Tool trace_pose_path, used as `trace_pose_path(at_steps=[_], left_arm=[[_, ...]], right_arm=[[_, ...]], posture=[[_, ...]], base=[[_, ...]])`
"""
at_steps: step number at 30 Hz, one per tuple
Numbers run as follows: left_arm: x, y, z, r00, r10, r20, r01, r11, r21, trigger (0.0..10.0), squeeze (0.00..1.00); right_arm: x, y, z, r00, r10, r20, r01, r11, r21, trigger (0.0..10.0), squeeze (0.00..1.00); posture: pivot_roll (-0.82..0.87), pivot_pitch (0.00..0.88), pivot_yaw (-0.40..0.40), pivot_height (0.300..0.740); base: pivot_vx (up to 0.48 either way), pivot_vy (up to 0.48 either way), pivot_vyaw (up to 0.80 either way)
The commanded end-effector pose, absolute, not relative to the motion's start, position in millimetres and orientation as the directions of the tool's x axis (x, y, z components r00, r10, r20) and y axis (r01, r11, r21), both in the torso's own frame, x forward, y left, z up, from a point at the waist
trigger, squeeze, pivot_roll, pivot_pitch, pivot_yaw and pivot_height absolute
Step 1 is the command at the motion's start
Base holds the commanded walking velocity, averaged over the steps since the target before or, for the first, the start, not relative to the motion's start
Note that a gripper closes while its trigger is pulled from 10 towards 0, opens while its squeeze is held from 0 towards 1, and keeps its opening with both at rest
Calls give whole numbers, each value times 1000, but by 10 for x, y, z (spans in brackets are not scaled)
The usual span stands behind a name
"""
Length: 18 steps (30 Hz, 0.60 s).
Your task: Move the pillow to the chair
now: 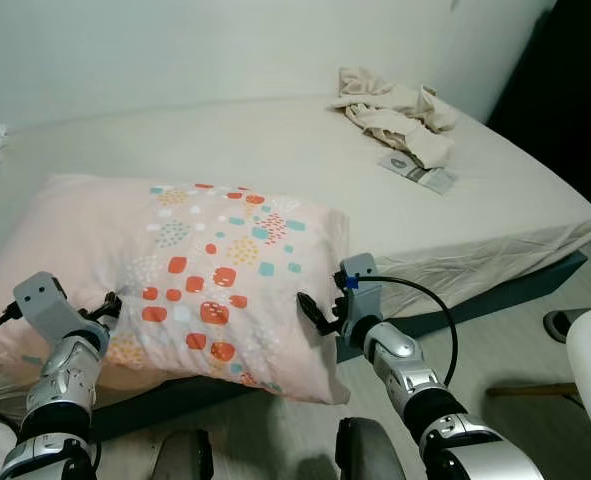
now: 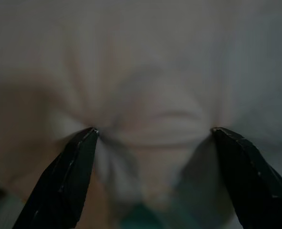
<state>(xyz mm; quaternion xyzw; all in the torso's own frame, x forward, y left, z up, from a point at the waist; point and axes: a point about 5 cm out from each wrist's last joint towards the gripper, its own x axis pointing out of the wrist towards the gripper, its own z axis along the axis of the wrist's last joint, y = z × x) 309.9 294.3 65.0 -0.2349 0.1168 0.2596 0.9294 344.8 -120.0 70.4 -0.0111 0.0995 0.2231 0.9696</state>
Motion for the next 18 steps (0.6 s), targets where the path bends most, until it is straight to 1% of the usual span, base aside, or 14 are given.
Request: trace_pose_path(at_steps=[1, 3, 5, 6, 7, 8, 9, 10, 11, 12, 13, 14, 16, 18], left_arm=[[2981, 3059, 539, 772, 497, -397, -626, 703, -338, 10000, 0], [2954, 3092, 525, 750, 525, -403, -652, 691, -313, 10000, 0], [2873, 3178, 489, 687, 590, -424, -717, 646, -262, 10000, 0], [2873, 3178, 489, 687, 590, -424, -717, 646, -262, 10000, 0], [2831, 3221, 468, 658, 611, -440, -743, 623, -246, 10000, 0], [2785, 3263, 446, 642, 617, -456, -762, 582, -285, 10000, 0], [2755, 3282, 425, 649, 596, -472, -759, 547, -353, 10000, 0], [2750, 3271, 405, 682, 551, -481, -731, 519, -443, 10000, 0], [2750, 3271, 405, 682, 551, -481, -731, 519, -443, 10000, 0], [2751, 3258, 395, 707, 519, -480, -707, 499, -501, 10000, 0], [2753, 3222, 376, 753, 458, -473, -655, 449, -608, 10000, 0], [2729, 3205, 353, 793, 409, -452, -595, 359, -719, 10000, 0], [2729, 3205, 353, 793, 409, -452, -595, 359, -719, 10000, 0], [2602, 3251, 277, 810, 396, -432, -549, 252, -797, 10000, 0]], right_arm=[[3436, -1191, 670, 873, 435, -221, -441, 897, 24, 10000, 0], [3439, -1195, 673, 873, 436, -220, -441, 897, 26, 10000, 0], [3443, -1210, 681, 875, 433, -217, -437, 899, 31, 10000, 0], [3443, -1210, 681, 875, 433, -217, -437, 899, 31, 10000, 0], [3444, -1222, 682, 877, 430, -216, -433, 901, 33, 10000, 0], [3444, -1240, 682, 879, 426, -215, -429, 903, 34, 10000, 0], [3445, -1258, 682, 882, 420, -214, -422, 906, 38, 10000, 0], [3447, -1273, 683, 884, 416, -213, -416, 908, 43, 10000, 0], [3447, -1273, 683, 884, 416, -213, -416, 908, 43, 10000, 0], [3447, -1283, 683, 886, 413, -212, -413, 910, 46, 10000, 0], [3448, -1294, 683, 887, 410, -212, -409, 911, 50, 10000, 0], [3449, -1301, 684, 887, 410, -213, -410, 911, 48, 10000, 0], [3449, -1301, 684, 887, 410, -213, -410, 911, 48, 10000, 0], [3455, -1304, 691, 887, 411, -213, -411, 911, 46, 10000, 0]], posture=[[-34, 146, -61, 571], [-38, 146, -59, 571], [-44, 145, -56, 571], [-44, 145, -56, 571], [-48, 143, -54, 571], [-52, 143, -51, 571], [-51, 142, -52, 571], [-49, 142, -53, 571], [-49, 142, -53, 571], [-48, 142, -54, 571], [-48, 141, -55, 571], [-49, 140, -56, 571], [-49, 140, -56, 571], [-55, 138, -57, 571]], base=[[0, 0, 0], [0, 0, 0], [0, 0, 0], [0, 0, 0], [0, 0, 0], [0, 0, 0], [0, 0, 0], [0, 0, 0], [0, 0, 0], [0, 0, 0], [0, 0, 0], [0, 0, 0], [0, 0, 0], [0, 0, 0]])
